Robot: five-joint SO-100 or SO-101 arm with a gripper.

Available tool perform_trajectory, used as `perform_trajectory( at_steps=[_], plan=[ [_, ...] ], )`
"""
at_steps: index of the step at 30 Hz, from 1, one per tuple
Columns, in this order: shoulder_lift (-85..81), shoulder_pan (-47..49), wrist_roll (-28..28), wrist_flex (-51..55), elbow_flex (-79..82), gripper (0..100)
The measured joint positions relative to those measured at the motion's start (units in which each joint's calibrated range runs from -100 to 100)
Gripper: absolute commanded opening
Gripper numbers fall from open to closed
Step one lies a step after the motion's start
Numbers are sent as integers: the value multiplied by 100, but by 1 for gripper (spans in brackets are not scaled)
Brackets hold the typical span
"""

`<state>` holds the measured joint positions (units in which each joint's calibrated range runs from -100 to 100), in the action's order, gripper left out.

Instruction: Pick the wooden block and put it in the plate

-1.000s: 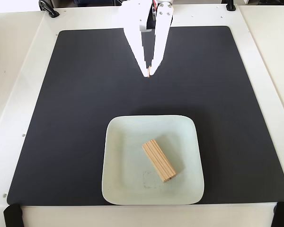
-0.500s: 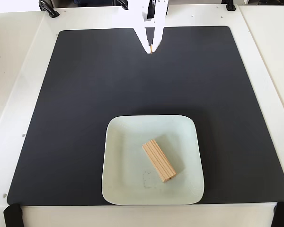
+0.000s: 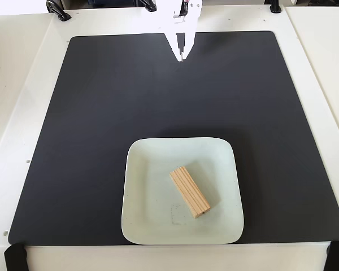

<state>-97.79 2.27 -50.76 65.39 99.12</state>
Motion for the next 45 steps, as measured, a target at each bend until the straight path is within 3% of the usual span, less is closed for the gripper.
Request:
perform_trajectory(
  at_steps=[4, 8, 45],
  plan=[
    [-9, -48, 0, 952, 0, 1],
    [-9, 10, 0, 1241, 0, 1],
    [-9, 0, 0, 1301, 0, 2]
  ],
)
